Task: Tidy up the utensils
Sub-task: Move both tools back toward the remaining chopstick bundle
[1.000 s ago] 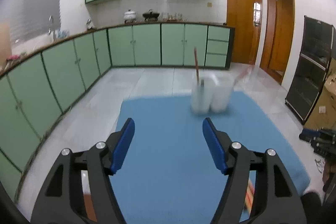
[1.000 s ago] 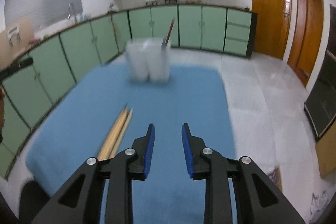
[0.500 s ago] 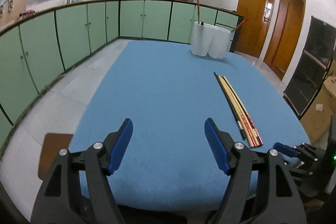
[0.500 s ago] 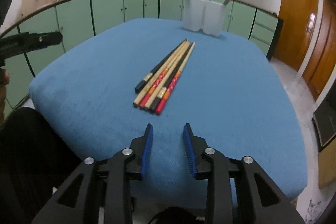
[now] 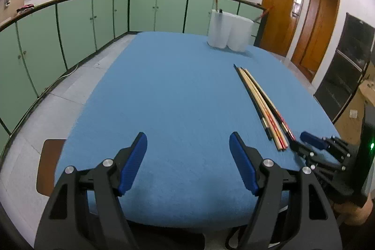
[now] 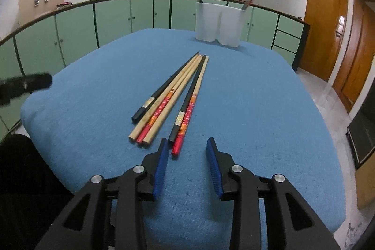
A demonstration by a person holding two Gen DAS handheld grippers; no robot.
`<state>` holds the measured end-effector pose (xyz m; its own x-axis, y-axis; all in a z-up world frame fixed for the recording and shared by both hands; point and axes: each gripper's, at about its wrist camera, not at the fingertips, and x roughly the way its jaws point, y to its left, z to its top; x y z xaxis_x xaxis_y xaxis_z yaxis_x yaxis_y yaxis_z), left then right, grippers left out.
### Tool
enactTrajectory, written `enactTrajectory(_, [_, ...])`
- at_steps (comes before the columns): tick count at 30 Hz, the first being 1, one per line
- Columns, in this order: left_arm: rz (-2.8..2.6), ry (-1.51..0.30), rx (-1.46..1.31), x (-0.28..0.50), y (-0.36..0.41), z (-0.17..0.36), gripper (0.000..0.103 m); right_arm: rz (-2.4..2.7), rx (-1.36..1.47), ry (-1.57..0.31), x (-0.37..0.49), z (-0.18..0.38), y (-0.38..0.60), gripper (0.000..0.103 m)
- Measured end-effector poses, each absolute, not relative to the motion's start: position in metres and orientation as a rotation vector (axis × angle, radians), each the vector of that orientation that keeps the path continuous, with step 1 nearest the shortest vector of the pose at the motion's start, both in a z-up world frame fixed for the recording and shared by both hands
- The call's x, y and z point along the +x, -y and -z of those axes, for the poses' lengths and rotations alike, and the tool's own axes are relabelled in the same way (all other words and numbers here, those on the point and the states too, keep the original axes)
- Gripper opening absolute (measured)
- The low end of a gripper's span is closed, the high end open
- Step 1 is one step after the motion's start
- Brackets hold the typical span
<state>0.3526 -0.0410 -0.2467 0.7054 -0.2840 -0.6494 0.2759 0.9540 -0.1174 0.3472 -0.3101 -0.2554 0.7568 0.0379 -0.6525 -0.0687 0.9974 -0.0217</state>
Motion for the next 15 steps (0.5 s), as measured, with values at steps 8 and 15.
enactTrajectory(8, [0.336,-0.742,0.001,0.353,0.053,0.255,0.071,-0.049,-0.034,-0.698,0.343,0.257,0.317,0.033])
enactTrajectory(15, [0.355,-0.755,0.026,0.351,0.065,0.262,0.071,-0.043,-0.043,-0.693,0.344,0.258,0.322,0.033])
